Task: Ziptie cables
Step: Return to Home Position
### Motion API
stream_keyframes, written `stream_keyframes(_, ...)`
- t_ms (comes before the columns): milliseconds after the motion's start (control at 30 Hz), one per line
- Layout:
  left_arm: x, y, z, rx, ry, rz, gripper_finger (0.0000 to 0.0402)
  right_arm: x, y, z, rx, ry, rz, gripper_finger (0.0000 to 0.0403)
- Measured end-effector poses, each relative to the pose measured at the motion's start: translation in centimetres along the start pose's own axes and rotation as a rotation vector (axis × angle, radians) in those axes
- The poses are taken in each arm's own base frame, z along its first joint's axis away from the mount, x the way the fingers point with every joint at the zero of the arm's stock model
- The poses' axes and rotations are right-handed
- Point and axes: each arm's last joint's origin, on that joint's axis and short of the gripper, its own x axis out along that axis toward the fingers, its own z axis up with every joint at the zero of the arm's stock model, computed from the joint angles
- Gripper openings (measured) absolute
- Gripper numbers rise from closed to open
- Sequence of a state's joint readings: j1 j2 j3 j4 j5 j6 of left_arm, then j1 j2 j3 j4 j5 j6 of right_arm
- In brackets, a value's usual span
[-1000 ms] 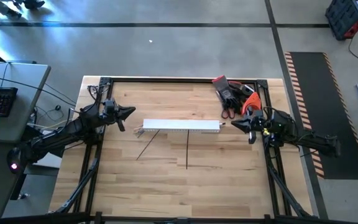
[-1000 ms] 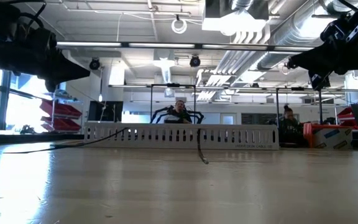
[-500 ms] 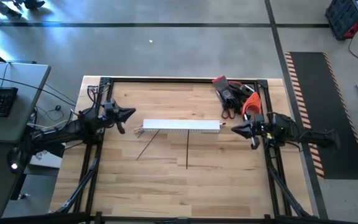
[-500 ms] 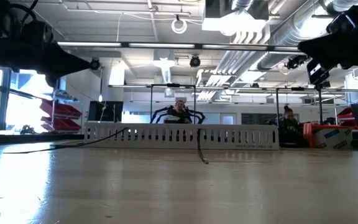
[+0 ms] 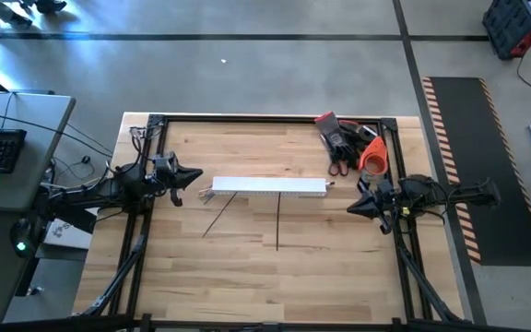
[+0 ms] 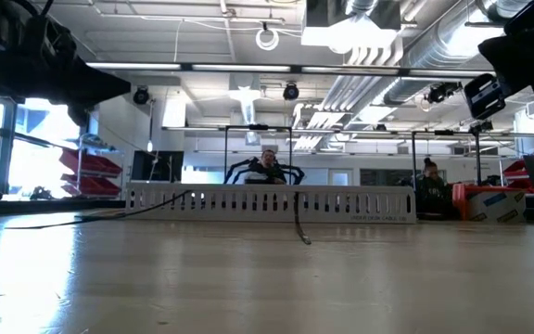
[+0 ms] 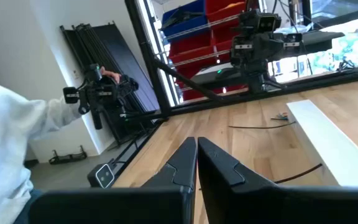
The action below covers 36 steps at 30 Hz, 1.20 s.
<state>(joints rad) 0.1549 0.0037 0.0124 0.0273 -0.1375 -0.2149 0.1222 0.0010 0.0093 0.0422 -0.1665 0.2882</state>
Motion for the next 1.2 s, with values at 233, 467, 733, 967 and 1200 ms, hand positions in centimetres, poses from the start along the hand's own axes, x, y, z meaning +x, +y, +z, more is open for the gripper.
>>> stream_keyframes(233,0.0,-0.2,0.0,0.000,0.004,-0.019,0.0000,0.0,0.0,-0.1,0.001,0.005,0.003,0.0000)
stream_keyframes(467,-0.1,-0.5,-0.1,-0.002,0.011,-0.048,0.0000,0.0,0.0,-0.1,0.001,0.005,0.003,0.0000)
stream_keyframes(733,-0.1,-0.5,-0.1,-0.002,0.011,-0.051,0.0000,0.0,0.0,-0.1,0.001,0.005,0.003,0.0000)
stream_keyframes(967,-0.1,-0.8,-0.3,0.066,0.039,-0.124,0.0000,0.0,0.0,-0.1,0.001,0.006,0.003,0.0000)
stream_keyframes(1200,-0.3,-1.7,-0.5,0.271,0.031,-0.235,0.0000,0.0,0.0,-0.1,0.001,0.006,0.003,0.0000)
